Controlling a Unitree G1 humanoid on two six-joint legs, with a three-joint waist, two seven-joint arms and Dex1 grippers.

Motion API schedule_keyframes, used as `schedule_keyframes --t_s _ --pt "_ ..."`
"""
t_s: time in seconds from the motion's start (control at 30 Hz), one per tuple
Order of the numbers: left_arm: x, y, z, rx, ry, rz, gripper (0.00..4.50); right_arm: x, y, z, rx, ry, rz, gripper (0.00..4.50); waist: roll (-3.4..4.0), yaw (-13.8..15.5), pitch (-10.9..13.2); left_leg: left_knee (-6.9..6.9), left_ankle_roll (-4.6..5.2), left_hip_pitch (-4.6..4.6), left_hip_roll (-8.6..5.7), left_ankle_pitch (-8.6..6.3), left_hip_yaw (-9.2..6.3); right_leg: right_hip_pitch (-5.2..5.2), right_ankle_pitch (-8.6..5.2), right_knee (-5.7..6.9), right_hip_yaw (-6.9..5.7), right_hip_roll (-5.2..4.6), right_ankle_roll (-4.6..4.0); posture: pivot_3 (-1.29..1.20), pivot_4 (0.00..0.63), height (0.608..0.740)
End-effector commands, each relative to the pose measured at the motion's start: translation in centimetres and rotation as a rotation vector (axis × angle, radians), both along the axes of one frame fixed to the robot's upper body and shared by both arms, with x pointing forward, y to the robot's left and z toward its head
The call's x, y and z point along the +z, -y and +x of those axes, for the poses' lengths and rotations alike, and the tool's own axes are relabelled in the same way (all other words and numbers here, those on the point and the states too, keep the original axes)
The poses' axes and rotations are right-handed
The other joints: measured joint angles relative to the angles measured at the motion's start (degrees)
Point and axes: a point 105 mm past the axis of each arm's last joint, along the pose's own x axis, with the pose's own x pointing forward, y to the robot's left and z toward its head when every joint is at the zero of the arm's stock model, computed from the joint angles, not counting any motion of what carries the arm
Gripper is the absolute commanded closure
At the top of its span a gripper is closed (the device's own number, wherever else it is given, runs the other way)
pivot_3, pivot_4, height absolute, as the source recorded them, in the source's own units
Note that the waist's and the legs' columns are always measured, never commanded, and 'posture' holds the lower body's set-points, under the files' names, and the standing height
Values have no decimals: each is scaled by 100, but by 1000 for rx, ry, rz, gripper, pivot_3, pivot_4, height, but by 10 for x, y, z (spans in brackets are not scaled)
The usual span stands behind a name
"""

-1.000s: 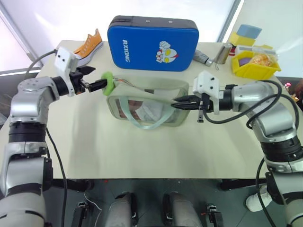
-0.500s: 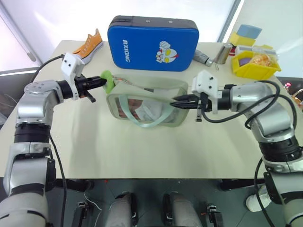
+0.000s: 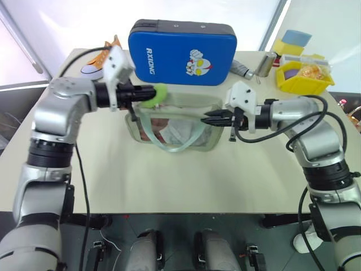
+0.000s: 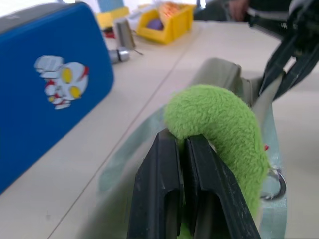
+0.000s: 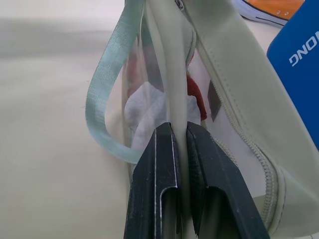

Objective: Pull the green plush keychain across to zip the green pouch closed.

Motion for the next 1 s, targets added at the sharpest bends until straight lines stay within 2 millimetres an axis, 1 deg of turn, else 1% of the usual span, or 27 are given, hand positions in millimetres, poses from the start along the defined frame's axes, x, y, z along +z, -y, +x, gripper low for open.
schedule_keyframes --t_s 0.03,0.07,0.1,0.27,0.3,0.33,0.5,0.6,0.67,0.8,0.87,0.93,1.0 --pt "16 -4 12 72 115 10 3815 10 -6 -4 20 42 13 4500 0 -1 0 0 0 0 1 0 0 0 0 0 0 2 0 0 150 740" --pt "22 -6 15 92 126 -7 3486 10 -5 -4 16 42 16 4500 0 2 0 0 0 0 1 0 0 -1 0 0 0 4 0 0 150 740" --pt "27 -9 16 100 134 -16 2991 10 -5 -4 12 41 18 4500 0 2 0 0 0 0 2 0 -1 0 0 0 0 5 0 0 150 740" --pt "45 -20 9 101 178 16 384 7 -4 -1 6 38 22 4500 0 -7 0 -1 0 0 4 0 0 -1 0 -1 3 5 0 0 150 740" --pt "50 -25 7 108 191 24 43 7 -5 0 4 39 25 4500 0 -5 0 0 0 0 4 0 0 -2 0 -1 3 5 0 0 150 740" --pt "53 -28 5 112 199 31 43 7 -5 1 3 40 27 4500 0 -7 0 -1 0 0 5 0 0 -2 0 0 2 6 0 0 150 740" --pt "60 -61 -13 175 243 141 43 6 -7 3 10 42 29 4500 0 -26 0 -3 0 0 6 0 1 -4 0 -1 4 6 0 0 150 740" --pt "54 -70 -22 211 213 147 43 6 -8 4 14 44 30 4500 0 -8 0 -2 0 0 7 0 0 -2 0 0 4 6 0 0 150 740" --pt "42 -70 -29 211 179 141 43 6 -9 5 15 46 33 4500 0 -1 0 -2 0 3 7 0 -1 0 0 0 4 5 -1 0 150 740" --pt "7 -65 -36 215 91 130 43 7 -9 6 15 48 35 4500 0 -4 0 -1 0 2 7 0 -2 0 -1 1 7 5 -1 0 150 740" --pt "-8 -64 -29 257 84 120 43 7 -9 6 15 48 34 4500 0 2 0 -2 0 3 7 0 -2 0 -1 1 7 5 -1 0 150 740" --pt "-17 -68 -17 327 102 113 43 8 -9 7 16 47 35 4500 -1 11 -1 -2 0 3 7 0 -3 1 -1 1 7 6 -1 0 150 740" --pt "-23 -69 -9 360 113 105 43 8 -10 6 16 46 34 4500 -1 6 -1 -2 1 3 6 -1 -2 2 -1 0 7 6 -1 0 150 740"
